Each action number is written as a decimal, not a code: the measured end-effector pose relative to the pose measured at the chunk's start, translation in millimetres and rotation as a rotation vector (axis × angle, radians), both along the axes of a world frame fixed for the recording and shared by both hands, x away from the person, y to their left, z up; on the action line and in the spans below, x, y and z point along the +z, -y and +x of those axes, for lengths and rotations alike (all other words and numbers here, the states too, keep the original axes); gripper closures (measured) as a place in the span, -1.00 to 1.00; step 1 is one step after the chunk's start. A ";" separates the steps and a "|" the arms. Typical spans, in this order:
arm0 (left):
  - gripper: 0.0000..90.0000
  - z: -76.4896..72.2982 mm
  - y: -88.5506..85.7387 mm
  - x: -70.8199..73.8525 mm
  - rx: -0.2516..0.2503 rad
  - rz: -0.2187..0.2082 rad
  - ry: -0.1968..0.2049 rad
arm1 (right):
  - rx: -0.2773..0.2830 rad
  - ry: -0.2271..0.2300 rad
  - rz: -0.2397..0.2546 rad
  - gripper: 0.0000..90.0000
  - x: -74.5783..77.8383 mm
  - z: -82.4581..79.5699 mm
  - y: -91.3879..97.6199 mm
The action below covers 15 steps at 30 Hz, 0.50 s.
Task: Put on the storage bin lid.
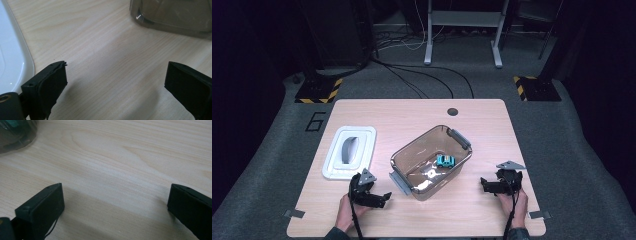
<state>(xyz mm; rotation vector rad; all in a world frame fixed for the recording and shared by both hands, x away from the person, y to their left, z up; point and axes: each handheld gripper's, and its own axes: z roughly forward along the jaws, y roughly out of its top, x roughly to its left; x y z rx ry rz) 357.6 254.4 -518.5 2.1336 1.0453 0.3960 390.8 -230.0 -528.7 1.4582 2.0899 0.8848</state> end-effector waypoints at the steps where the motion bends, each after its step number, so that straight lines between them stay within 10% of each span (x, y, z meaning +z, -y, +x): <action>1: -0.95 0.8 -1.4 1.9 0.006 -0.013 0.002 | 0.000 0.000 0.000 -1.00 0.0 0.0 0.1; 15: -0.99 24.2 -29.9 36.9 0.081 -0.001 0.045 | 0.003 0.000 0.000 -0.99 0.1 0.1 0.0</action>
